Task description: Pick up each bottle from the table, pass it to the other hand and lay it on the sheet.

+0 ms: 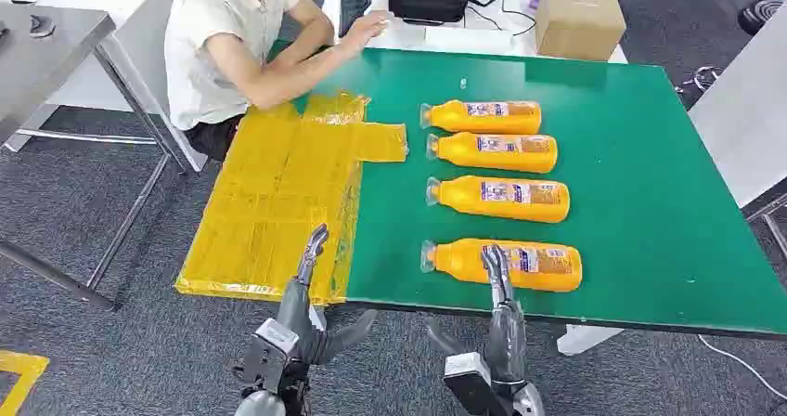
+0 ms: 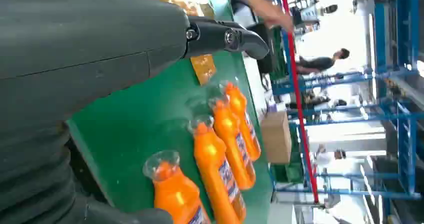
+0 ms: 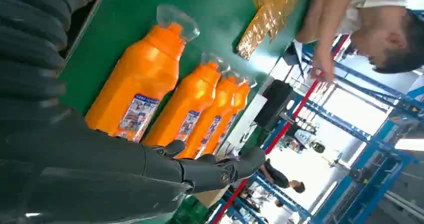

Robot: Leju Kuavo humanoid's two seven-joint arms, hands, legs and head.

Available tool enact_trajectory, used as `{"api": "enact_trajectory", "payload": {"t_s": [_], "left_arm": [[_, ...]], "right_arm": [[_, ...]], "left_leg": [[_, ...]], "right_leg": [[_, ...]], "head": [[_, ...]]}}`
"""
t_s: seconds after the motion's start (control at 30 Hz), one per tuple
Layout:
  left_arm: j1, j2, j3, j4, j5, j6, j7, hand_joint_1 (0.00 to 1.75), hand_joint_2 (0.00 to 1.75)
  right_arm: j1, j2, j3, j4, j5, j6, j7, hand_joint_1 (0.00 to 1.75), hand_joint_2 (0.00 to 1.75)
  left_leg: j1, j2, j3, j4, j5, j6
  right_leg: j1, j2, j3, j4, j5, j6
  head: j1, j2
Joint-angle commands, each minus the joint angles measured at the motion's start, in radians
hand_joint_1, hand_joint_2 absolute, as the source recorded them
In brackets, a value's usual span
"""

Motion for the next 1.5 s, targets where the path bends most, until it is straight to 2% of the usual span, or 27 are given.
{"api": "enact_trajectory", "payload": {"t_s": [0.03,0.1,0.27,0.43,0.67,0.7,0.8,0.9,0.93,1.07,1.2,1.37,1.5], "left_arm": [[-0.037,0.013,-0.029,0.061,-0.010,0.010,0.003,0.00,1.75],[-0.044,0.011,-0.032,0.071,-0.024,0.011,0.008,0.00,1.75],[-0.045,0.006,-0.024,0.089,-0.036,-0.002,0.012,0.00,1.75],[-0.056,-0.006,-0.032,0.108,-0.050,-0.038,0.020,0.00,1.75],[-0.061,-0.010,-0.032,0.114,-0.050,-0.040,0.020,0.00,1.75],[-0.120,-0.037,-0.071,0.179,-0.051,-0.089,0.025,0.00,1.75],[-0.127,-0.040,-0.081,0.183,-0.047,-0.095,0.026,0.00,1.75],[-0.131,-0.036,-0.109,0.182,-0.042,-0.109,0.029,0.00,1.75],[-0.129,-0.036,-0.112,0.182,-0.043,-0.110,0.028,0.00,1.75],[-0.128,-0.035,-0.121,0.181,-0.041,-0.114,0.029,0.00,1.75],[-0.141,-0.035,-0.132,0.182,-0.024,-0.120,0.030,0.00,1.75],[-0.144,-0.034,-0.135,0.181,-0.020,-0.120,0.030,0.00,1.75],[-0.147,-0.030,-0.141,0.184,-0.007,-0.122,0.031,0.00,1.75]], "right_arm": [[-0.021,-0.024,-0.024,0.007,0.002,-0.005,0.004,0.00,1.75],[-0.027,-0.024,-0.023,0.014,0.006,-0.005,0.002,0.00,1.75],[-0.020,-0.044,-0.056,0.052,0.162,-0.004,0.069,0.00,1.75],[-0.007,-0.086,-0.217,0.023,0.402,-0.005,0.111,0.00,1.75],[-0.014,-0.104,-0.214,0.024,0.399,-0.005,0.121,0.00,1.75],[-0.107,-0.211,-0.364,0.124,0.750,-0.005,0.242,0.00,1.75],[-0.157,-0.256,-0.327,0.205,0.753,-0.005,0.269,0.00,1.75],[-0.175,-0.268,-0.341,0.172,0.877,-0.005,0.294,0.00,1.75],[-0.187,-0.269,-0.335,0.187,0.871,-0.005,0.292,0.00,1.75],[-0.218,-0.275,-0.315,0.221,0.893,-0.005,0.313,0.00,1.75],[-0.338,-0.313,-0.218,0.440,0.833,0.009,0.360,0.00,1.75],[-0.371,-0.313,-0.199,0.499,0.810,0.003,0.362,0.00,1.75],[-0.428,-0.290,-0.163,0.623,0.760,0.037,0.353,0.00,1.75]], "left_leg": [[0.001,-0.001,0.003,-0.001,-0.001,-0.002],[0.001,-0.001,0.004,-0.001,-0.001,-0.002],[0.001,-0.001,0.004,-0.001,-0.001,-0.002],[0.000,-0.003,0.005,-0.002,-0.001,-0.001],[0.001,-0.003,0.007,-0.002,-0.002,-0.002],[0.000,-0.004,0.006,-0.001,-0.001,-0.001],[-0.001,-0.002,0.006,-0.001,-0.001,-0.002],[0.000,0.000,0.011,-0.001,-0.004,-0.003],[-0.002,0.000,0.004,-0.001,0.000,0.000],[0.000,0.002,0.007,-0.001,-0.002,-0.001],[0.000,0.001,0.004,-0.001,-0.001,0.000],[-0.001,0.001,0.004,0.000,0.000,0.000],[0.000,0.002,0.005,-0.001,-0.001,-0.001]], "right_leg": [[0.001,-0.001,0.004,-0.001,-0.001,-0.002],[0.001,0.000,0.004,-0.001,-0.002,-0.002],[0.001,0.000,0.004,-0.001,-0.001,-0.002],[0.000,-0.002,0.006,-0.002,-0.002,-0.002],[0.001,-0.002,0.008,-0.003,-0.002,-0.002],[0.000,-0.003,0.007,-0.002,-0.002,-0.002],[-0.001,-0.001,0.007,-0.002,-0.001,-0.002],[0.000,0.002,0.012,-0.003,-0.002,-0.003],[-0.001,0.001,0.005,-0.001,0.000,0.000],[0.000,0.003,0.007,-0.002,0.000,-0.001],[0.000,0.002,0.005,-0.002,0.001,0.000],[0.000,0.002,0.005,-0.001,0.001,0.000],[0.000,0.003,0.005,-0.002,0.001,-0.001]], "head": [[0.000,0.000],[0.000,0.000],[0.000,0.000],[0.000,0.000],[0.000,0.000],[0.000,0.000],[0.000,0.000],[0.000,0.000],[0.000,0.000],[0.001,0.000],[0.000,0.000],[0.000,0.000],[0.000,0.000]]}}
